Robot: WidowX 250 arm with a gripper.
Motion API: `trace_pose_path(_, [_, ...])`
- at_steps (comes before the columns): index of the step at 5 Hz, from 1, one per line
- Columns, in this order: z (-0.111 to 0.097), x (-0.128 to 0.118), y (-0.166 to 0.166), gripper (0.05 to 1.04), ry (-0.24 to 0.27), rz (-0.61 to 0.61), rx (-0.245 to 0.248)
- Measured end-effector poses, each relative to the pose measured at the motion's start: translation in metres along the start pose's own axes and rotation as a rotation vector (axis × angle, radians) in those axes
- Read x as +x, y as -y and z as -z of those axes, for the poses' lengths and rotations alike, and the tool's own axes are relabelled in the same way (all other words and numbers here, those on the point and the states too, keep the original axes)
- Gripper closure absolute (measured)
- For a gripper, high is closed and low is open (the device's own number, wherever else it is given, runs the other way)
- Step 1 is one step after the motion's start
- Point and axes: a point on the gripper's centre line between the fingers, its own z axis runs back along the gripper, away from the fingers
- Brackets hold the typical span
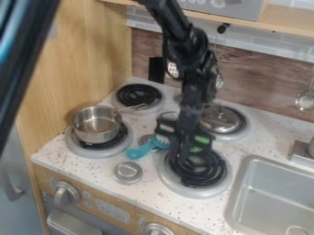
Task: The mango with a bite was taken from the right side of the burner and placed inside the pot
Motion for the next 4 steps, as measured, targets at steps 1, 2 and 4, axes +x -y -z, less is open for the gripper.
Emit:
trace_pose_path(1, [-0.018, -0.003, 0.002, 0.784, 0.028, 0.050, -0.012])
trace_pose_path(2, [-0.039, -0.002, 0.002, 0.505, 0.055, 0.112, -0.012])
trace_pose_path(4, [-0.039, 0.022, 0.019, 0.046, 0.156, 0.456, -0.124])
